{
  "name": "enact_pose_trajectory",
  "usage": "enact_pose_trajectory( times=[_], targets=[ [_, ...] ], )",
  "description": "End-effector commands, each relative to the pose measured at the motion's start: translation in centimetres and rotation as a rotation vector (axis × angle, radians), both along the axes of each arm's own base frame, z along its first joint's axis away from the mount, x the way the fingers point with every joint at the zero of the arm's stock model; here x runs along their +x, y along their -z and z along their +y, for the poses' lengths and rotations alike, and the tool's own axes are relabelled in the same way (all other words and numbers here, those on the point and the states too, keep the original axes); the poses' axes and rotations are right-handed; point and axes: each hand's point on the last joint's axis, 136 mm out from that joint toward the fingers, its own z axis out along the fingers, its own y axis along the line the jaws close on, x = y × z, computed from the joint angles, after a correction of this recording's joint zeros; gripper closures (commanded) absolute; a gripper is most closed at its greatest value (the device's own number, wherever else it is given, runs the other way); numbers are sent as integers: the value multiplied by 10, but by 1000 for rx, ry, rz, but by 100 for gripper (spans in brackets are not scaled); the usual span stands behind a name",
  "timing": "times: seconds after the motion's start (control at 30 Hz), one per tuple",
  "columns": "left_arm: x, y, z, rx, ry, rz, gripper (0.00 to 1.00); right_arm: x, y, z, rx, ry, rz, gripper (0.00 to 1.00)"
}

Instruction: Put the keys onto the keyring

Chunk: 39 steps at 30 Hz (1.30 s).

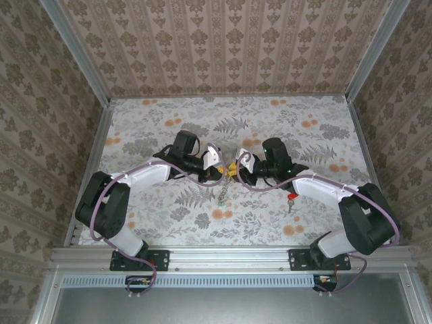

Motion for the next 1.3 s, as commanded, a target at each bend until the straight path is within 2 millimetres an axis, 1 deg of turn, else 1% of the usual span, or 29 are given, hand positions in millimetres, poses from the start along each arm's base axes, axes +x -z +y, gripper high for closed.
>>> enact_pose_trajectory(
  times=[0.0, 0.03, 0.1, 0.13, 0.17, 0.23, 0.27, 0.33, 0.37, 0.43, 0.47, 0.5, 0.57, 0.63, 0.7, 0.97, 1.03, 1.13, 1.27],
  targets=[
    [5, -19, 1, -33, -20, -37, 100, 6, -25, -18, 93, 150, 6, 65],
    [5, -19, 1, -31, -28, -39, 100, 10, -29, -26, 113, 217, 14, 63],
    [7, -19, 3, -29, -41, -43, 100, 22, -35, -49, 150, 392, 69, 64],
    [7, -19, 3, -30, -44, -43, 100, 28, -32, -64, 151, 507, 115, 64],
    [7, -19, 3, -33, -48, -45, 100, 35, -25, -82, 133, 647, 176, 64],
    [8, -20, 3, -36, -51, -46, 100, 37, -8, -109, 82, 830, 310, 65],
    [8, -20, 3, -36, -51, -44, 100, 34, 3, -120, 46, 897, 386, 65],
    [8, -21, 3, -36, -53, -46, 100, 28, 24, -132, -2, 988, 535, 66],
    [9, -21, 3, -35, -54, -46, 100, 24, 32, -132, -9, 1013, 622, 67],
    [9, -20, 3, -31, -55, -47, 100, 15, 48, -120, -33, 979, 776, 67],
    [9, -19, 3, -28, -57, -45, 100, 12, 54, -116, -38, 990, 838, 68],
    [9, -20, 4, -26, -56, -45, 100, 9, 67, -114, -54, 1017, 920, 68],
    [8, -19, 4, -24, -53, -44, 100, 5, 81, -106, -57, 1029, 1010, 69],
    [7, -18, 4, -22, -53, -42, 100, 5, 91, -102, -73, 1053, 1035, 68],
    [7, -18, 4, -22, -53, -40, 100, 6, 98, -97, -69, 1064, 1062, 68],
    [7, -20, 4, -24, -48, -40, 100, 14, 109, -87, -69, 1100, 1083, 64],
    [7, -21, 4, -26, -48, -41, 100, 17, 110, -83, -52, 1096, 1091, 65],
    [6, -19, 4, -23, -45, -35, 100, 21, 114, -82, -50, 1113, 1092, 67],
    [6, -20, 4, -22, -45, -36, 100, 22, 122, -79, -74, 1122, 1116, 69]
  ],
)
